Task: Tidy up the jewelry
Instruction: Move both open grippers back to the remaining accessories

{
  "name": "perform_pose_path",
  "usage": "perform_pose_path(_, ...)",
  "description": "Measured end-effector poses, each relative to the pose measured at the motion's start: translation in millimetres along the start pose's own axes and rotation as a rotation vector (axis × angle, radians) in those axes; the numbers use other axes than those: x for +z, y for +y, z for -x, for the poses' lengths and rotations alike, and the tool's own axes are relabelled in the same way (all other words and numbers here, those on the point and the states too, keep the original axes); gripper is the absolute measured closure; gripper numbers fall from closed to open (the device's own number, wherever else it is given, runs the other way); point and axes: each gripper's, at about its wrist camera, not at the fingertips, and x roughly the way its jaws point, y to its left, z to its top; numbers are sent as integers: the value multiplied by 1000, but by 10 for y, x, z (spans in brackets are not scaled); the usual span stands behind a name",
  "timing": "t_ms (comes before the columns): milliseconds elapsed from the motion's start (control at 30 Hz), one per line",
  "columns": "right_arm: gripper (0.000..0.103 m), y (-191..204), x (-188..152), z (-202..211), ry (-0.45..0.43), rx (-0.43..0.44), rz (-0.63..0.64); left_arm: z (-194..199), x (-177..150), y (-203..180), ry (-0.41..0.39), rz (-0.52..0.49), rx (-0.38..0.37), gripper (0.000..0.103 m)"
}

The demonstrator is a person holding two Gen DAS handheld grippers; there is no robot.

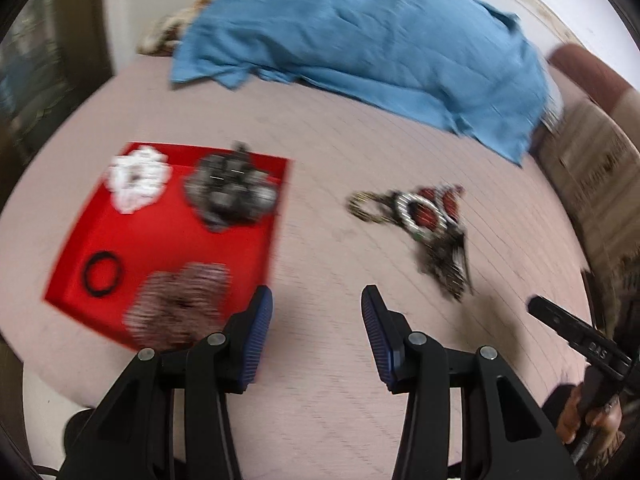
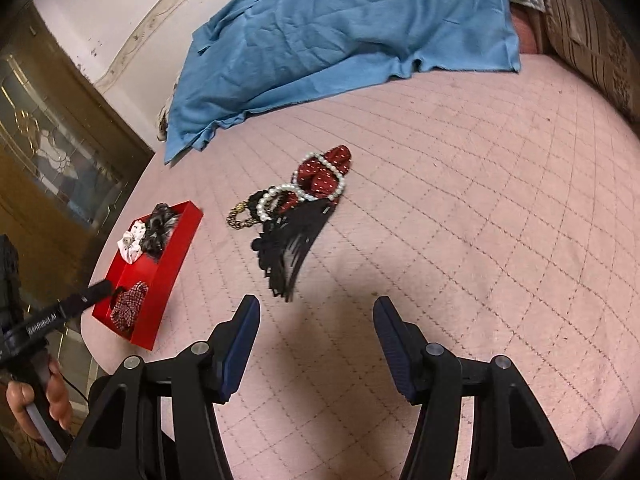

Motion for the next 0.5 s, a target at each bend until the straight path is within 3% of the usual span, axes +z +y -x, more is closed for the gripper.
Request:
perform_pose_path(267,39,-194,26,-196,21,36,-61,-458,134,-274,60,-29,-38,58)
perform_pose_path(500,39,-267,139,-358,26,69,-101,-927,580,-237,69,-12,-20,58)
